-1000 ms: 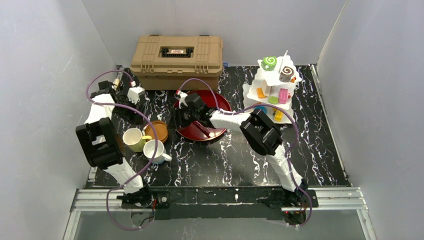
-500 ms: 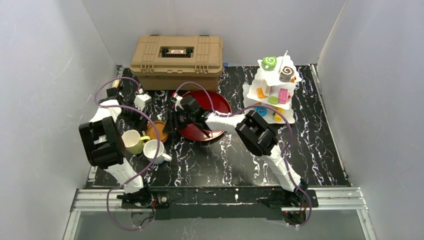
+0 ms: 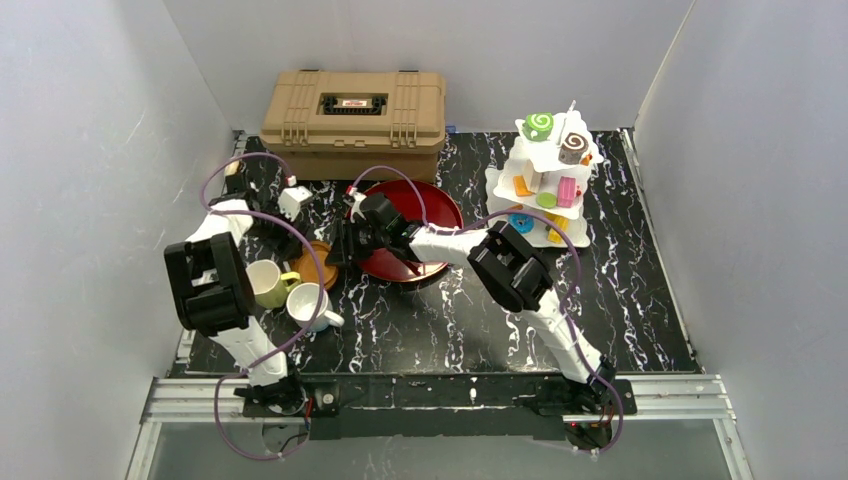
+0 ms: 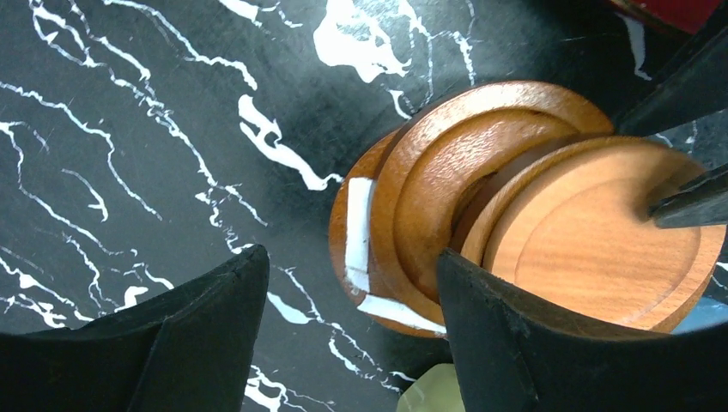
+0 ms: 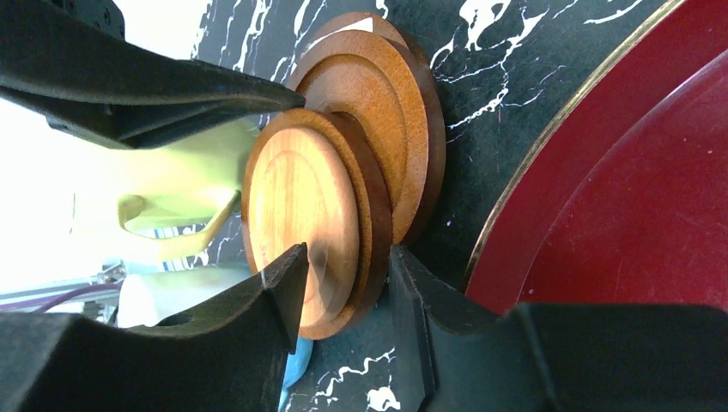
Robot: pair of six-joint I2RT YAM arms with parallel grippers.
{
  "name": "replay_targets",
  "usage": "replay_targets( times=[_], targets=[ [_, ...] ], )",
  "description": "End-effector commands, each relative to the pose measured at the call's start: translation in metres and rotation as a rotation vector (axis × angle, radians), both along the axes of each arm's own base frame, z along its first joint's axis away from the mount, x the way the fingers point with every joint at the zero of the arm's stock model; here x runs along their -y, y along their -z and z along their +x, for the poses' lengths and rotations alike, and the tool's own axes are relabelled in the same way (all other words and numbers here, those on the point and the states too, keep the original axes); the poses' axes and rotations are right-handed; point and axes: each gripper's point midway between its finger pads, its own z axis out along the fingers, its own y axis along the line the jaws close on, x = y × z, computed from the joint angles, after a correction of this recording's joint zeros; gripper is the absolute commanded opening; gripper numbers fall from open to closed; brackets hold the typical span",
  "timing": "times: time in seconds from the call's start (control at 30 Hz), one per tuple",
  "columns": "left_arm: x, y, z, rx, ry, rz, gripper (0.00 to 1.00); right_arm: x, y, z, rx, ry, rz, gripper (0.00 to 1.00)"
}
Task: Serve the afternoon tea
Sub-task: Move the coaster to the center of the board.
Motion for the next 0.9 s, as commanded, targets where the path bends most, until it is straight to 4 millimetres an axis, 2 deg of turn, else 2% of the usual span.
replay_targets(
  times=[0.0, 0.13, 0.37, 0.5, 0.63, 0.73, 0.8, 0.87],
  targets=[
    [0.026, -0.006, -0.002, -0.022, 0.024, -0.058, 0.70, -0.020, -0.036, 0.004, 0.042, 0.005, 0.113, 0.47],
    [0.034, -0.008, -0.001, -0.025, 0.028, -0.069, 0.70, -0.019, -0.050, 0.009, 0.052, 0.012, 0.142, 0.40],
    [0.030, -0.015, 0.004, -0.006, 0.021, -0.050, 0.70, -0.007, -0.040, 0.006, 0.029, 0.015, 0.114, 0.25],
    [0.026, -0.028, 0.012, 0.016, -0.008, -0.052, 0.69, 0.009, -0.045, 0.012, 0.045, 0.040, 0.116, 0.17],
    [0.024, -0.054, 0.024, 0.057, -0.037, -0.079, 0.71, 0.028, -0.059, 0.021, 0.076, 0.067, 0.119, 0.11],
    [0.023, -0.069, 0.027, 0.074, -0.049, -0.098, 0.71, 0.033, -0.058, 0.015, 0.075, 0.054, 0.102, 0.15],
    [0.023, -0.071, 0.022, 0.065, -0.033, -0.093, 0.71, 0.035, -0.054, 0.008, 0.056, 0.045, 0.090, 0.27],
    [0.021, -0.066, 0.016, 0.051, -0.015, -0.078, 0.71, 0.037, -0.049, 0.004, 0.051, 0.054, 0.073, 0.35]
  ],
)
